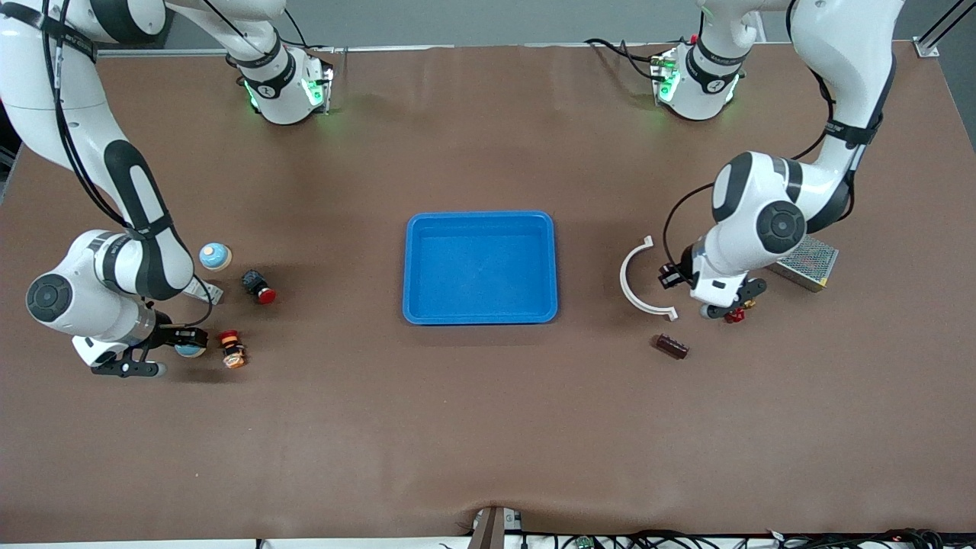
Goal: Place electrolytic capacitor and blue bell in tray
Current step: 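Carry the bell toward the tray while the left gripper drops the capacitor in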
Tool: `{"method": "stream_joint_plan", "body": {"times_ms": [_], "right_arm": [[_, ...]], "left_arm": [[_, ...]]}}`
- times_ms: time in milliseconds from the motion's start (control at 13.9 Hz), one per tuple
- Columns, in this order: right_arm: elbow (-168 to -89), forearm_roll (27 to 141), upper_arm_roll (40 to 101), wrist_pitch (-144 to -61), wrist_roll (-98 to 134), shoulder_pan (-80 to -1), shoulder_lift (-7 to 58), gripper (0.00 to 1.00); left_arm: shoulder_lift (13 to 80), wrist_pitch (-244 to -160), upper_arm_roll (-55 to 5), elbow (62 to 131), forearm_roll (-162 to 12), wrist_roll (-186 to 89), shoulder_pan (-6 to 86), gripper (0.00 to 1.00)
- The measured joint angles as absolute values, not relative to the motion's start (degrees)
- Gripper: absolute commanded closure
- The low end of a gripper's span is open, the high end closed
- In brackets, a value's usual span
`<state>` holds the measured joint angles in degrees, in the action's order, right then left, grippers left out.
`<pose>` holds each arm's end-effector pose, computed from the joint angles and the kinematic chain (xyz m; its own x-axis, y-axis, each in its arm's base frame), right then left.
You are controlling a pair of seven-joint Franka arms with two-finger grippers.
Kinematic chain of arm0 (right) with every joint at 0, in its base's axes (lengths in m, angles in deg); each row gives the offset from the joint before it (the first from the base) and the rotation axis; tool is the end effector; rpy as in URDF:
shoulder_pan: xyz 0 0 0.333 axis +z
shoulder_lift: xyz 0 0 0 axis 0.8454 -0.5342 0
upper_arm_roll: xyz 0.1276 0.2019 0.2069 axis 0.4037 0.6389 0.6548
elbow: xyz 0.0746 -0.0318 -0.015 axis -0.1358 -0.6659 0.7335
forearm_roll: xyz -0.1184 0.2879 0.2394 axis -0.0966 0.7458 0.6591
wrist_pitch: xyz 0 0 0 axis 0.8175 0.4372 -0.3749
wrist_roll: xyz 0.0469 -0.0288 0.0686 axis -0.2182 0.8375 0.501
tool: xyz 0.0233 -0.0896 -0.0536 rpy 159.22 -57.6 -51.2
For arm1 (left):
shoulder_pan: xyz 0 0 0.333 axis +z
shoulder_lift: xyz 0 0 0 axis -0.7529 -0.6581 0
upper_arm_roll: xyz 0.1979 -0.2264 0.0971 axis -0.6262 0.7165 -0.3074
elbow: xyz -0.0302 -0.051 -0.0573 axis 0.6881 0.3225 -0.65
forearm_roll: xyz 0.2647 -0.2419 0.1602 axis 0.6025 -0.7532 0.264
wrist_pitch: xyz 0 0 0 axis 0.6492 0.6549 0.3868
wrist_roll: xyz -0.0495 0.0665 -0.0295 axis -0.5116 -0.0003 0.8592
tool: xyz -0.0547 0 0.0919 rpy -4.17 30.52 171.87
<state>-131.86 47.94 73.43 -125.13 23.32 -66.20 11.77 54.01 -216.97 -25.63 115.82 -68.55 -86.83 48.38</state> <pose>0.6418 -0.1240 0.1863 0.9993 -0.0122 -0.0342 -0.0117 -0.9998 0.0155 0.5473 -0.1751 0.2737 0.8641 0.4803 -0.1508 0.4889 -0.8720 0.0239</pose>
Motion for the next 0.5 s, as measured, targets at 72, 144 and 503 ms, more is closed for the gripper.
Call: {"method": "stream_joint_plan", "body": {"times_ms": [72,144,503], "right_arm": [[-131.1,48.0,74.0,-122.9,23.7,-66.1,12.3,1.0],[-130.2,48.0,74.8,-120.1,23.8,-65.9,13.3,1.0],[-126.6,48.4,76.6,-106.9,15.4,-60.7,22.2,1.0]], "left_arm": [[54.0,-216.9,-24.1,114.8,-68.6,-89.6,48.0,1.0],[53.9,-216.9,-23.0,114.0,-68.6,-92.3,47.2,1.0],[51.0,-216.8,-22.3,109.5,-68.6,-108.1,37.4,1.0]]}}
